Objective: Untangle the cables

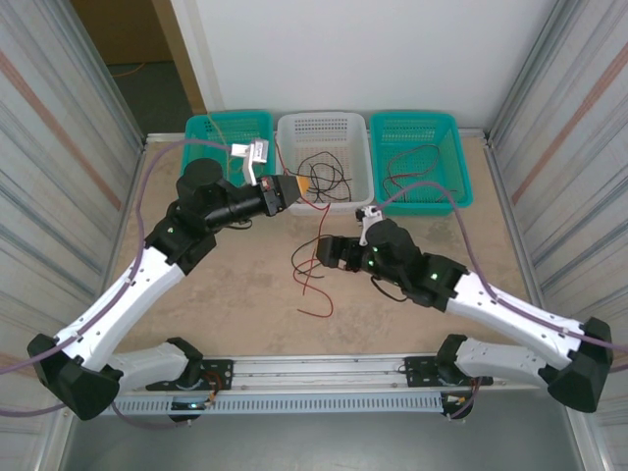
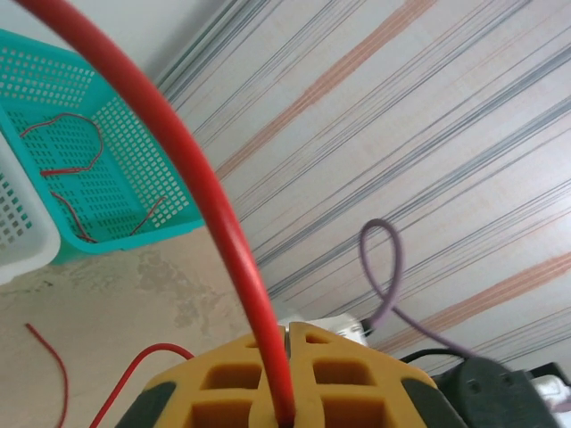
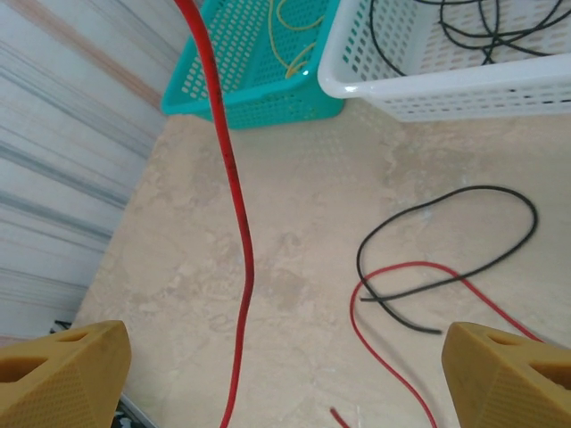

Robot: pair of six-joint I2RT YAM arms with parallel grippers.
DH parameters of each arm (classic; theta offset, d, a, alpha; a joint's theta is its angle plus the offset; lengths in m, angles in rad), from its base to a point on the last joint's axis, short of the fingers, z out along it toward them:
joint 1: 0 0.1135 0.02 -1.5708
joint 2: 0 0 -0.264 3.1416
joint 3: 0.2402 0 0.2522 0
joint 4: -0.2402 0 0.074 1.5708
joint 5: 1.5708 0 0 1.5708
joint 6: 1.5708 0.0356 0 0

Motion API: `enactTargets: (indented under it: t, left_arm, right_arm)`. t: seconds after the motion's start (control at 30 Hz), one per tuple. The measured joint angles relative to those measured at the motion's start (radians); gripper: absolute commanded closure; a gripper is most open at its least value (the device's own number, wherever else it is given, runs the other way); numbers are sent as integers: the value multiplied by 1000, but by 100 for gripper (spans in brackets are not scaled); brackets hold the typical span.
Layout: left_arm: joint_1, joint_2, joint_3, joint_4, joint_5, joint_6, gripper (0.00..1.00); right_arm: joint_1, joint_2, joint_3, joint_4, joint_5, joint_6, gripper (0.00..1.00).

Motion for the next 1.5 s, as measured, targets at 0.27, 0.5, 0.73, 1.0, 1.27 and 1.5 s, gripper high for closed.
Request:
enactTargets:
  t: [0.27, 0.5, 0.73, 1.0, 1.27, 1.5]
  left_arm:
    - [9, -28, -21, 37, -3, -80, 100]
    - [42, -31, -45, 56, 0, -124, 100]
    - [122, -41, -47, 28, 1, -136, 100]
    - [231, -51, -18, -198, -31, -63, 100]
    - [264, -43, 1, -373, -61, 22, 100]
    - [264, -40, -6, -382, -50, 62, 68]
  right_arm:
    - [-63, 149, 9, 109, -93, 3, 32]
    - [-61, 189, 23, 141, -120, 2, 74]
    - [-61, 176, 23, 114, -103, 2, 100]
    - [-48, 55, 22, -42, -13, -23, 100]
    - [19, -13, 45, -227, 65, -82, 100]
    - [-24, -26, 188, -361, 97, -112, 100]
